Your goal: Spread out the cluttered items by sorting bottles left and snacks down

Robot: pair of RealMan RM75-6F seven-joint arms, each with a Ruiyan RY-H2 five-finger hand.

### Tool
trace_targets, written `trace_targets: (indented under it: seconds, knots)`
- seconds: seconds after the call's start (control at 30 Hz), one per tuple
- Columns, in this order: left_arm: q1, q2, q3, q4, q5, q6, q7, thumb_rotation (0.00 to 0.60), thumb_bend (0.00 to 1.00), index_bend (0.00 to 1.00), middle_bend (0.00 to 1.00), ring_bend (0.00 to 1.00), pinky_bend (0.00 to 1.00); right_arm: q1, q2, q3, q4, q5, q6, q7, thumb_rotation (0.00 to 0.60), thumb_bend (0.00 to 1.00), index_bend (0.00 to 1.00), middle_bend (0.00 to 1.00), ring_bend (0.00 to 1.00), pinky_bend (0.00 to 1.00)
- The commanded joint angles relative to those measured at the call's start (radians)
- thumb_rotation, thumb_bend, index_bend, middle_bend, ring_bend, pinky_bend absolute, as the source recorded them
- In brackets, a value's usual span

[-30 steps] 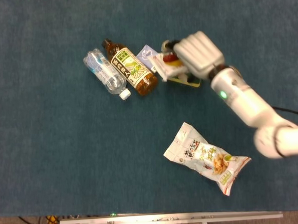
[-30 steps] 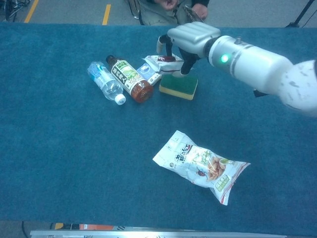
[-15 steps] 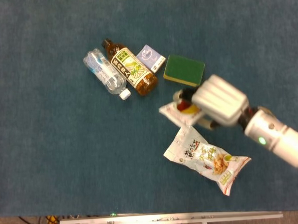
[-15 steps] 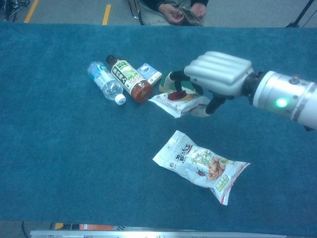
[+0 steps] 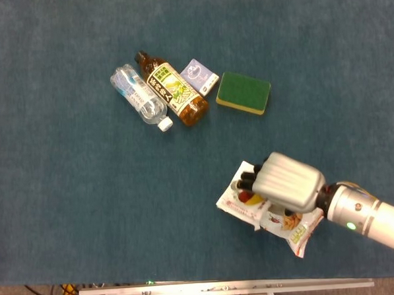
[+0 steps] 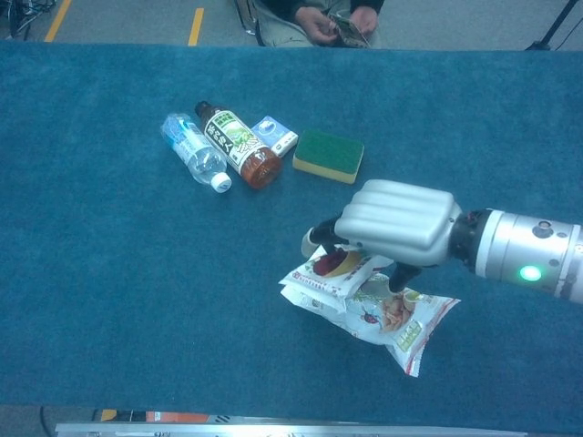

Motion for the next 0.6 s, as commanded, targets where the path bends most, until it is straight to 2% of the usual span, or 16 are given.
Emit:
trace_targets:
  seconds: [0.03,0.13,0.23,0.6]
  knots:
    - [-0.003,-0.001,0.001,-0.002,0.004,-0.001,0.003,0.600,0.26,0.20,0.15,0.05,0.16,-0.004,0.000,-0.004,-0.001,0.000,-0.006,-0.008,0.600,0.23,0.20,0.44,0.43,0.59]
    - [-0.003,-0.002,0.000,-0.002,0.004,0.002,0.004,0.600,0.26,0.20,0.15,0.05,0.16,-0.011,0.004,-0.001,-0.007,-0.004,0.001,-0.002,0.600,0.23,0.07,0.37,0.37,0.54]
    - [-0.002,-0.001,0.000,-0.004,0.003,0.002,0.006,0.600,0.26,0.20,0.15,0.05,0.16,-0.018,0.010,0.001,-0.009,-0.015,0.008,0.010,0.600,0.23,0.01,0.34,0.34,0.53]
    - [-0.003,-0.001,0.001,-0.005,0.004,0.005,0.006,0.600,0.26,0.20,0.15,0.05,0.16,-0.039,0.038,0.011,-0.021,-0.044,0.031,0.034,0.600,0.23,0.00,0.30,0.31,0.51]
